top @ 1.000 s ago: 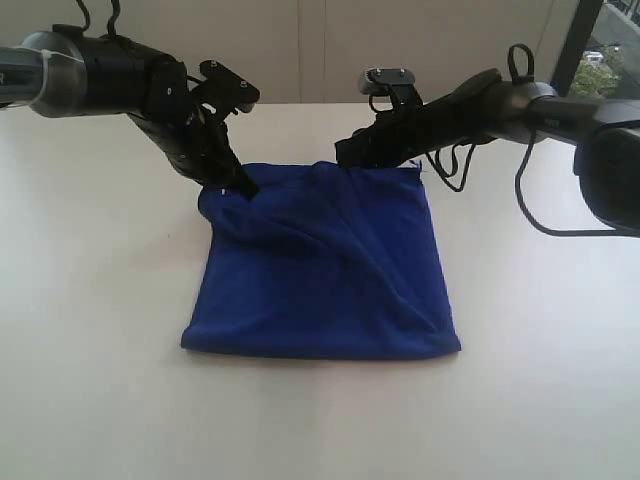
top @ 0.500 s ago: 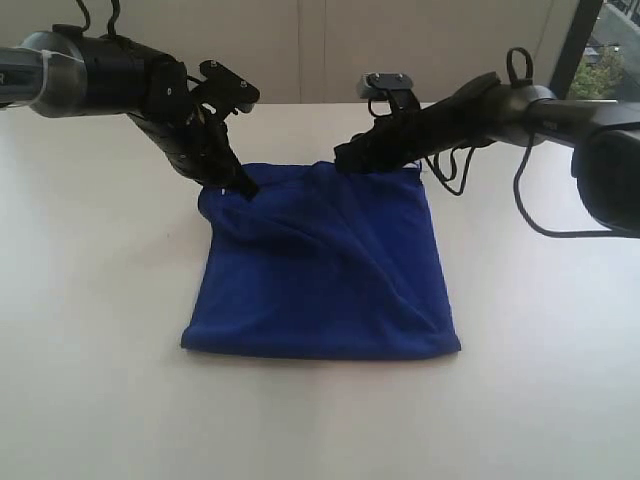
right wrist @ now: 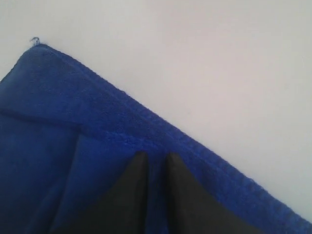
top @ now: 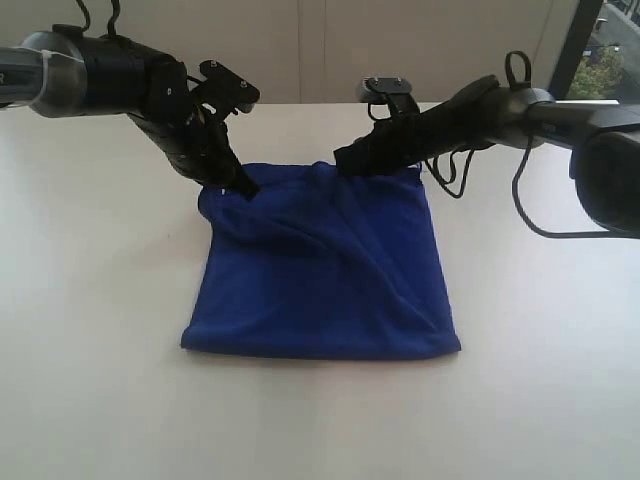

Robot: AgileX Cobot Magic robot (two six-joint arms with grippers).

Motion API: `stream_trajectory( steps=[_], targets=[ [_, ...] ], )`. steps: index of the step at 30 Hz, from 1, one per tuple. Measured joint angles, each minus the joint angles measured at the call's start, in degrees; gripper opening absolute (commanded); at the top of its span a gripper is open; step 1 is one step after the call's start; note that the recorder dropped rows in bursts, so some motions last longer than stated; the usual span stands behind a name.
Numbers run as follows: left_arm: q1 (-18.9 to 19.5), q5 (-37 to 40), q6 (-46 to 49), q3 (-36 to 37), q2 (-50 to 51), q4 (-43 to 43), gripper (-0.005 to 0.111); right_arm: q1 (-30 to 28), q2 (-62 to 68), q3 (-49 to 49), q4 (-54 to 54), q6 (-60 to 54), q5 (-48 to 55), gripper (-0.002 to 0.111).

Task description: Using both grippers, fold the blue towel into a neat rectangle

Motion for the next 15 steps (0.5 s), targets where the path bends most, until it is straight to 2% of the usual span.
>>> stream_trajectory(
  steps=[4,15],
  targets=[
    [0.0,0.0,0.0,0.0,0.0,0.0,0.000,0.0,0.0,0.0,0.0,0.0,-0.7,0.000],
    [0.0,-0.5,0.0,0.0,0.0,0.0,0.000,-0.2,-0.9,0.0,-0.2,0.0,-2.1,0.000]
  ],
)
